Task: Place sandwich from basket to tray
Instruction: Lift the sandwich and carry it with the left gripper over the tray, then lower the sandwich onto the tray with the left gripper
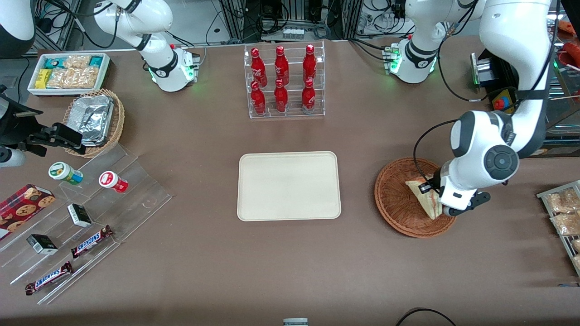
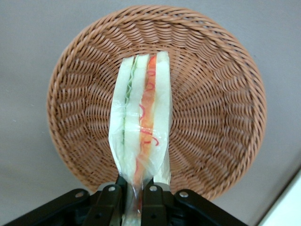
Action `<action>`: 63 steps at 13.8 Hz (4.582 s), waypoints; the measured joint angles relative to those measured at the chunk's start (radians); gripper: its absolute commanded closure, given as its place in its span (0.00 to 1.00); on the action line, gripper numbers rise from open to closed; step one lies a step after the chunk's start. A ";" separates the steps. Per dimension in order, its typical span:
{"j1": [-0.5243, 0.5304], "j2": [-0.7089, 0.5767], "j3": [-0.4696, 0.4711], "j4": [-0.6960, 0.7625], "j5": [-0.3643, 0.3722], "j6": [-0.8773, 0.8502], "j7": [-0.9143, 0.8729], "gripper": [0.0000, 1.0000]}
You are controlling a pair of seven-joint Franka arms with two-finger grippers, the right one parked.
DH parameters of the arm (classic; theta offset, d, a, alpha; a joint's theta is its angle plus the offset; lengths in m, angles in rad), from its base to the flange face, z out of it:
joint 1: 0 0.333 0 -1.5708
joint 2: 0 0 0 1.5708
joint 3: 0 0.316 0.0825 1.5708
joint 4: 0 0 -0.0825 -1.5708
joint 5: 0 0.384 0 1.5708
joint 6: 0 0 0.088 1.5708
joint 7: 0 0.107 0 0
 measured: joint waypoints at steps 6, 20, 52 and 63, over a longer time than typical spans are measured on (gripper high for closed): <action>-0.003 -0.035 -0.066 0.096 0.000 -0.121 0.098 1.00; -0.170 0.036 -0.240 0.168 0.029 -0.116 0.021 1.00; -0.400 0.423 -0.234 0.379 0.196 0.055 -0.233 0.00; -0.401 0.423 -0.234 0.437 0.196 0.055 -0.293 0.00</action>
